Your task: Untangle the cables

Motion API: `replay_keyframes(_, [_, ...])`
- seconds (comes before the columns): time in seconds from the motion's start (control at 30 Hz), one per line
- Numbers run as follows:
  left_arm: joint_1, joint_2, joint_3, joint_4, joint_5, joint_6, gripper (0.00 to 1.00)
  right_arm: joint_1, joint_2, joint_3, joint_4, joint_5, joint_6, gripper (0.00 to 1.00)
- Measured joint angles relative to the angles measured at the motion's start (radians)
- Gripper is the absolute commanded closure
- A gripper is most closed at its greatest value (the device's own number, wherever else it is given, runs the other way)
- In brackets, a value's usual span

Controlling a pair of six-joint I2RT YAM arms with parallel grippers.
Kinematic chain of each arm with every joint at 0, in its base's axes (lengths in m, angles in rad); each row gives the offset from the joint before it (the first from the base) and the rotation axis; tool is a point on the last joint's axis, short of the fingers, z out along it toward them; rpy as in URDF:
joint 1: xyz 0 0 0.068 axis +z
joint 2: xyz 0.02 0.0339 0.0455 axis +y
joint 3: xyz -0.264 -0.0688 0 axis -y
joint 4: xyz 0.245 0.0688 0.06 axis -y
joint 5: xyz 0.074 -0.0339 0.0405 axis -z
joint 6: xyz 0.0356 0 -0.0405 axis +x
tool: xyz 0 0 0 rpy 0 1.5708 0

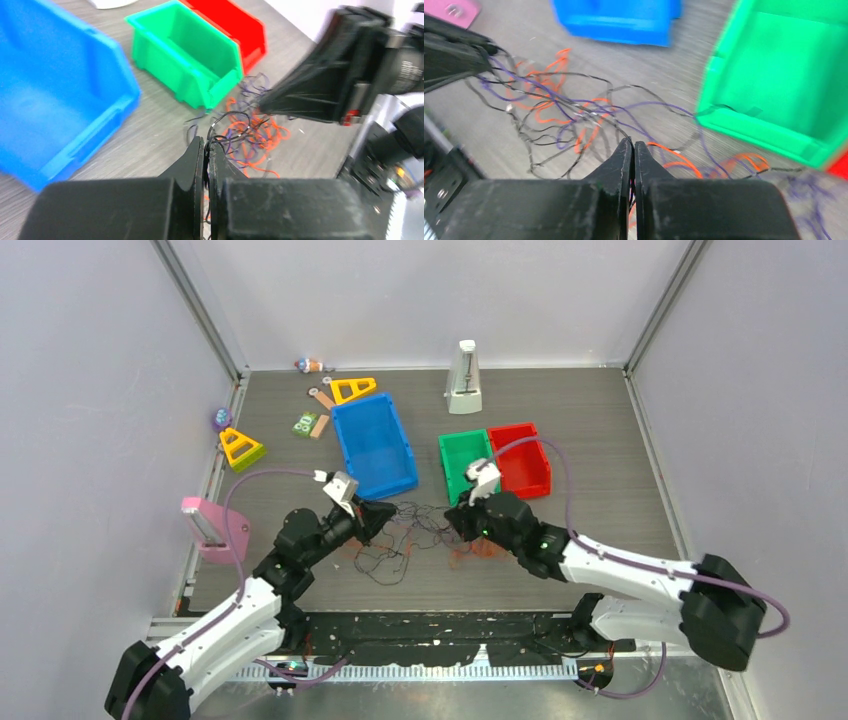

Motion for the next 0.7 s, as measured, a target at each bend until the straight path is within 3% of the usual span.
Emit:
replay_keyframes(0.2, [-0.018,-0.084,-0.011,-0.084,-0.192,-0.005,1.00,0.014,-0.307,-0.140,-0.109,0.332,0.153,0.95])
replay_keyframes(0.3, [-0.006,-0.127,-0.030,-0.106,-0.296,-0.005,1.00,-0.004,-0.500,-0.214,-0.262,0.550,0.260,0.95])
replay_keyframes(0.43, [-0.012,-0.149,-0.042,-0.127,-0.352,-0.006,1.00,-0.004,-0.689,-0.237,-0.475,0.710,0.428,0.95])
replay_keyframes(0.53, [-0.005,-0.151,-0.043,-0.141,-0.400,-0.002,1.00,-0.012,-0.790,-0.234,-0.619,0.829,0.514,0.95])
replay_keyframes(0.7, [-0.002,-0.151,-0.047,-0.141,-0.426,0.004,1.00,-0.014,-0.827,-0.215,-0.786,0.930,0.599,0.95])
